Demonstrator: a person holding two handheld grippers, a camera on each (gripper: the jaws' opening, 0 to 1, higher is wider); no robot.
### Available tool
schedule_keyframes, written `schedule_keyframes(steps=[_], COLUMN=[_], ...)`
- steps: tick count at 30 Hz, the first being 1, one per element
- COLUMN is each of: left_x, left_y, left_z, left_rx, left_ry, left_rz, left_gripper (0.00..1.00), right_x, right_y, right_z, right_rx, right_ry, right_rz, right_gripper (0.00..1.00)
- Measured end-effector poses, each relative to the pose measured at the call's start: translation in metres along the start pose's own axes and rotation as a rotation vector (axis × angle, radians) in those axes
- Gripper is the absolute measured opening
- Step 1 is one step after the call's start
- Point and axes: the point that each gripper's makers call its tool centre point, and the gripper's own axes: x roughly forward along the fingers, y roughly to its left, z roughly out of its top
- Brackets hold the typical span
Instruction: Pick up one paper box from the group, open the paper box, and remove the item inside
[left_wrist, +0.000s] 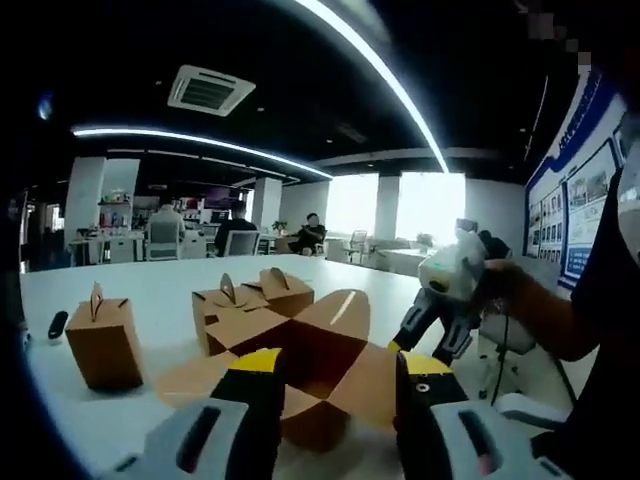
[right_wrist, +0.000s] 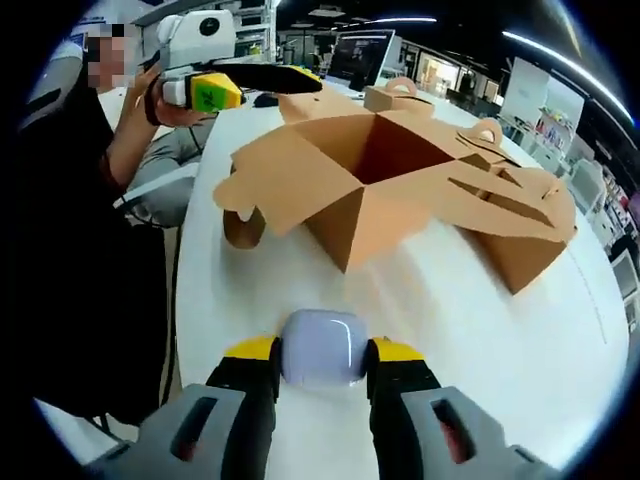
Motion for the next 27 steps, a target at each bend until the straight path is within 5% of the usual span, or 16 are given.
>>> schedule_keyframes(steps=[15,18,27], left_x=[-0.008,-0.008,-0.004], left_y=[-0.005,-0.006,-0.008], left_z=[-0.004,0.0,0.002], left_rx=[-0.002,0.014,0.037], left_ry=[0.025,0.024,0.034], left_rz=[-0.002,-0.005,-0.003], left_gripper=[0.46,0.46,0.45], right_x=[-0.003,-0.013,-0.032], right_y=[-0.002,-0.008,-0.013], right_z=[0.003,0.022,0.03], right_rx=[0.014,0.053,0.109], right_ry=[-0.086,-0.19,-0.325], right_rz=[-0.04,-0.047,-0.115], right_gripper=[0.36,0.39,0.46])
